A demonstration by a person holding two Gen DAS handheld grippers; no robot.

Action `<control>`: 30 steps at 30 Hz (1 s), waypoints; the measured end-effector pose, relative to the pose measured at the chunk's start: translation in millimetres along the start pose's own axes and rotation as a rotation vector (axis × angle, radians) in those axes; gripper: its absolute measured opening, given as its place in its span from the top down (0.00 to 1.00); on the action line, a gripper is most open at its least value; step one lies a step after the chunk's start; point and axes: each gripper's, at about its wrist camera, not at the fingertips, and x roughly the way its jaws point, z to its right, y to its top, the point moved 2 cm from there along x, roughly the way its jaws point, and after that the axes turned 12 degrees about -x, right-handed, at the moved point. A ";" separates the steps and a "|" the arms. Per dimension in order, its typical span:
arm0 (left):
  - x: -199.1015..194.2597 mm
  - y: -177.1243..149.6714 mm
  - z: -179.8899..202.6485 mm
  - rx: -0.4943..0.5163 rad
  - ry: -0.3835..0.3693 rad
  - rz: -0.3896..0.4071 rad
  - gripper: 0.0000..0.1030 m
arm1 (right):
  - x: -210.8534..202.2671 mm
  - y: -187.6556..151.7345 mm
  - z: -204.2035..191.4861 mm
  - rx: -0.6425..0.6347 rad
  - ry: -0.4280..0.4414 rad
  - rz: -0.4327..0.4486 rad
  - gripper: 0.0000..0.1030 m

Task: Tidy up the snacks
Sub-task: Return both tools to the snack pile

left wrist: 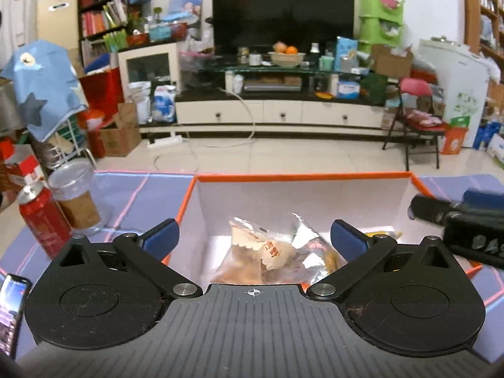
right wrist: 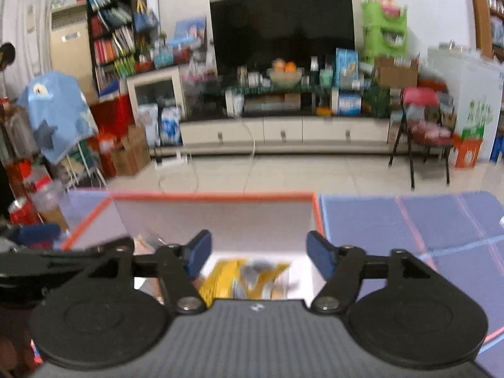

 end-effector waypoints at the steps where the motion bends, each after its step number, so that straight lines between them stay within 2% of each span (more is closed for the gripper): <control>1: -8.5 4.6 -2.9 0.009 -0.013 0.019 0.20 | -10.0 3.8 1.4 -0.011 -0.005 0.026 0.17; 3: -28.6 12.5 -11.8 0.043 -0.025 0.060 0.20 | -28.5 9.3 5.0 -0.028 -0.010 0.056 0.11; 5: -51.3 18.0 -29.7 0.052 -0.008 0.102 0.20 | -50.0 10.7 8.5 -0.048 0.005 0.084 0.11; 9: -82.1 16.6 -83.3 -0.039 0.038 0.108 0.20 | -93.4 -9.8 11.8 -0.057 -0.002 0.086 0.09; 11: -93.0 10.4 -111.7 -0.095 0.046 0.092 0.20 | -109.7 -36.1 10.1 -0.042 0.003 0.054 0.09; 14: -104.6 -3.4 -146.7 -0.142 0.087 0.061 0.20 | -120.2 -75.7 1.1 -0.037 0.003 -0.049 0.09; 19: -122.4 -33.2 -178.7 -0.205 0.095 0.016 0.20 | -101.6 -102.2 -28.2 0.063 0.195 -0.147 0.13; 21: -124.9 -44.0 -186.5 -0.240 0.077 -0.017 0.20 | -84.9 -108.8 -42.0 0.055 0.212 -0.195 0.13; 26: -115.3 -63.8 -195.1 -0.278 0.135 -0.087 0.20 | -66.4 -118.7 -66.7 0.010 0.231 -0.253 0.13; 30: -96.9 -70.7 -190.4 -0.343 0.080 -0.138 0.20 | -52.1 -122.6 -74.0 0.009 0.238 -0.302 0.14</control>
